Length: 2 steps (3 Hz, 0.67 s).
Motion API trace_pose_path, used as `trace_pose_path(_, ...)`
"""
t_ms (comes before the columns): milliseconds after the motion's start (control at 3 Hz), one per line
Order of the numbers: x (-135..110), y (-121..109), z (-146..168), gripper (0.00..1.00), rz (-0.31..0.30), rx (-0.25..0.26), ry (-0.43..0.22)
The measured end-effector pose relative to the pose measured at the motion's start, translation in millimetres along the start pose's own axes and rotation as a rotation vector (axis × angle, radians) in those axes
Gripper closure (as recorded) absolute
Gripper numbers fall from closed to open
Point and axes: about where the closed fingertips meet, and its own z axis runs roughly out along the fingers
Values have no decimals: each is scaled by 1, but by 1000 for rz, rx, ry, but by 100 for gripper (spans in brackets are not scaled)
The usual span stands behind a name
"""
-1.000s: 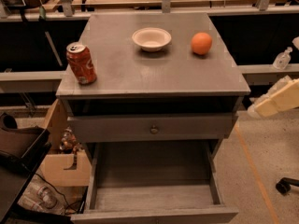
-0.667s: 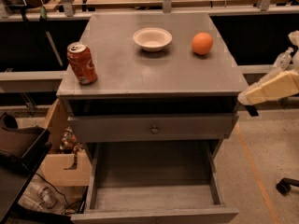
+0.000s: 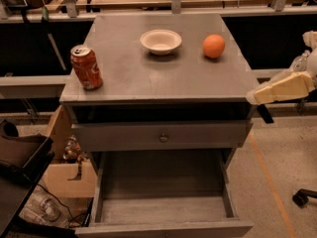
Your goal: Move orange near coke can
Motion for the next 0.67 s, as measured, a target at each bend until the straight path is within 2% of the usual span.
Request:
trace_pose_path(333, -1, -3, 15, 0, 1, -5, -18)
trace_pose_path(667, -4, -24, 54, 0, -12, -22, -56)
